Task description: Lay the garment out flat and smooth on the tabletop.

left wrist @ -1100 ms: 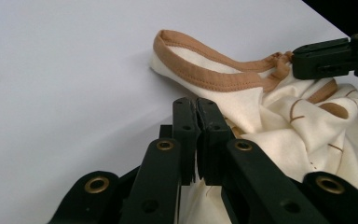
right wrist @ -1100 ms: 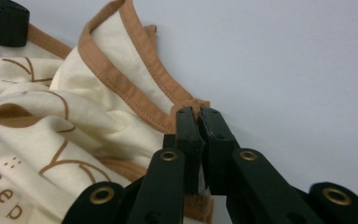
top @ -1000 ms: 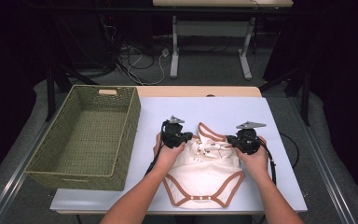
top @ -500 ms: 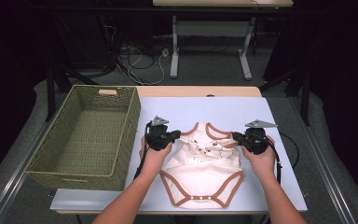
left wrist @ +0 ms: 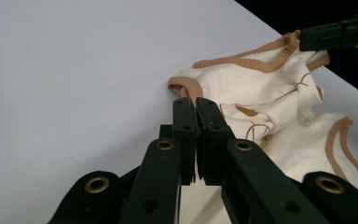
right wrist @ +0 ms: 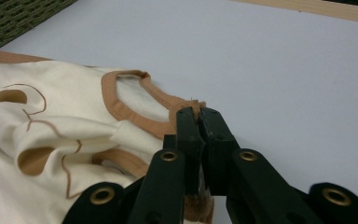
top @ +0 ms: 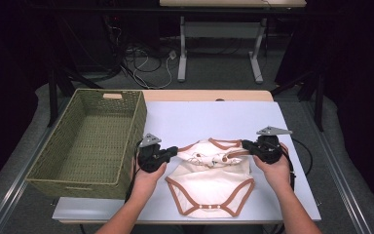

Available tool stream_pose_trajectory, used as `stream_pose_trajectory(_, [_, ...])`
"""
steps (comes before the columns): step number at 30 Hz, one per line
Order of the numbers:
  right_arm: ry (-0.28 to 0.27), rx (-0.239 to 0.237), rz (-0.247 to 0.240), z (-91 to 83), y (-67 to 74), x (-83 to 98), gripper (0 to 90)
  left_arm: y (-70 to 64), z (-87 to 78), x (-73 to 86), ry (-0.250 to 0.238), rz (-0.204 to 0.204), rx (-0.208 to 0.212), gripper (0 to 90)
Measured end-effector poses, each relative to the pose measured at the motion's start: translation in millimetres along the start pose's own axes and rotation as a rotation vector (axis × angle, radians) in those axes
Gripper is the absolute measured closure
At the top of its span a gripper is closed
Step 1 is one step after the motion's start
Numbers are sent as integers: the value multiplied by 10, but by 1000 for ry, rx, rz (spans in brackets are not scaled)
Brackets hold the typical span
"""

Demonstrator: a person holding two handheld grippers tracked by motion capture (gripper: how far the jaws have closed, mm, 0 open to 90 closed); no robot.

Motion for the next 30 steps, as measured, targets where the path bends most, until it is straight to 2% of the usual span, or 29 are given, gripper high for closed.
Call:
stream_pose_trajectory(6, [19,-14,-31,-98,87,49,868,-124,-110,201,31,32,28,872])
stream_pose_trajectory(9, [33,-16,-55,-128,131,74,868,-189,-141,296,31,25,45,872])
stream_pose_trajectory(10, [43,-12,-59,-143,149,86,868,-203,-158,334,41,42,43,872])
stream_pose_trajectory(13, [66,-8,-88,-176,187,118,868,-253,-173,417,49,42,55,872])
stream_pose_trajectory(14, [74,-13,-94,-186,200,136,868,-271,-171,439,49,30,64,872])
stream_pose_trajectory(19, [120,-2,-121,-205,206,236,868,-340,-127,606,95,44,76,872])
stream_pose_trajectory(22, [140,0,-109,-182,183,313,868,-373,-82,675,109,43,87,872])
stream_pose_trajectory(30, [174,4,-77,-103,91,464,865,-462,14,736,140,62,110,870])
Point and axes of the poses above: each handheld gripper's, and its own axes: z roughly forward along the jaws, x roughly out of its underside, y roughly to its left, the point moved 6 cm from there along z, roughly forward along the jaws, and after that the axes turned 8 degrees about y, right-handed, at the moved point
